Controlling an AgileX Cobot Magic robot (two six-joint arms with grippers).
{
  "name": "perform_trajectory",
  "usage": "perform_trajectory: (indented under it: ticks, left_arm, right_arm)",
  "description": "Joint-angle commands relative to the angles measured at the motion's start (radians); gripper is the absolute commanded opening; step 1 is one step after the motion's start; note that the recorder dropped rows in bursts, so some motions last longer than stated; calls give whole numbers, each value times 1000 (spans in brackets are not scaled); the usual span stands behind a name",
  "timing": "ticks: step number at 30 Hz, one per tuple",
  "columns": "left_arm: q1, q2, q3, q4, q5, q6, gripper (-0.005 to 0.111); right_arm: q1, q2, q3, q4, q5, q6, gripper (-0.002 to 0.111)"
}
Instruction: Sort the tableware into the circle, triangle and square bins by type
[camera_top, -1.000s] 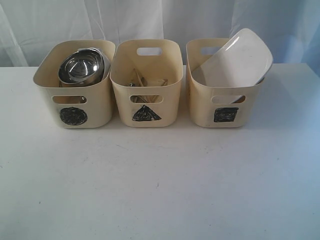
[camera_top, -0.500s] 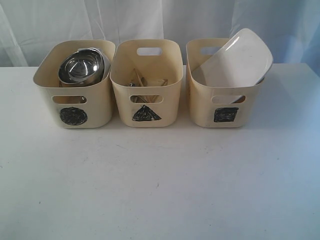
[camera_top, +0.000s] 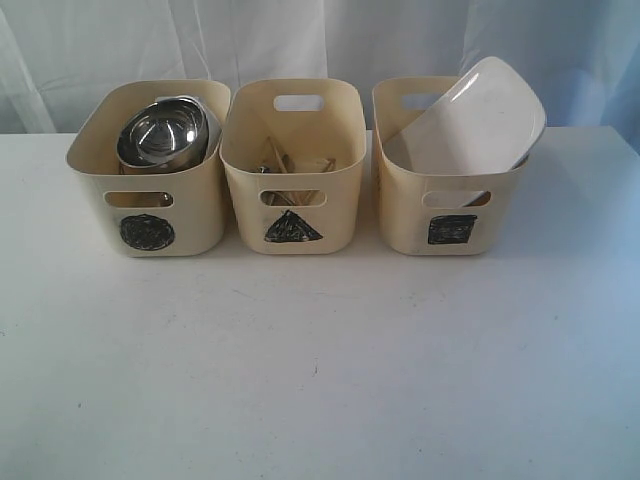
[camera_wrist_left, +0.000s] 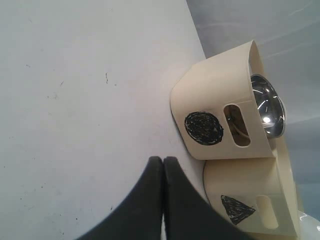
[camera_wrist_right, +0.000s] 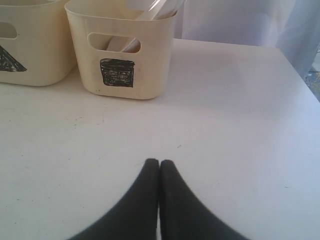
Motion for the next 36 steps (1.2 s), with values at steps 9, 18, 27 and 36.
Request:
perform_trajectory:
  ticks: [9, 18, 27, 36]
  left_arm:
    - [2, -5, 0, 80, 25, 125, 0]
    - [2, -5, 0, 144, 46, 794, 0]
    - [2, -5, 0, 267, 42, 915, 0]
    - [2, -5, 0, -210, 23, 1581, 0]
  right_arm:
    - [0, -6, 4, -1, -18, -1, 0]
    - [0, -6, 4, -1, -18, -1, 0]
    - [0, -6, 4, -1, -18, -1, 0]
    - [0, -6, 4, -1, -18, -1, 0]
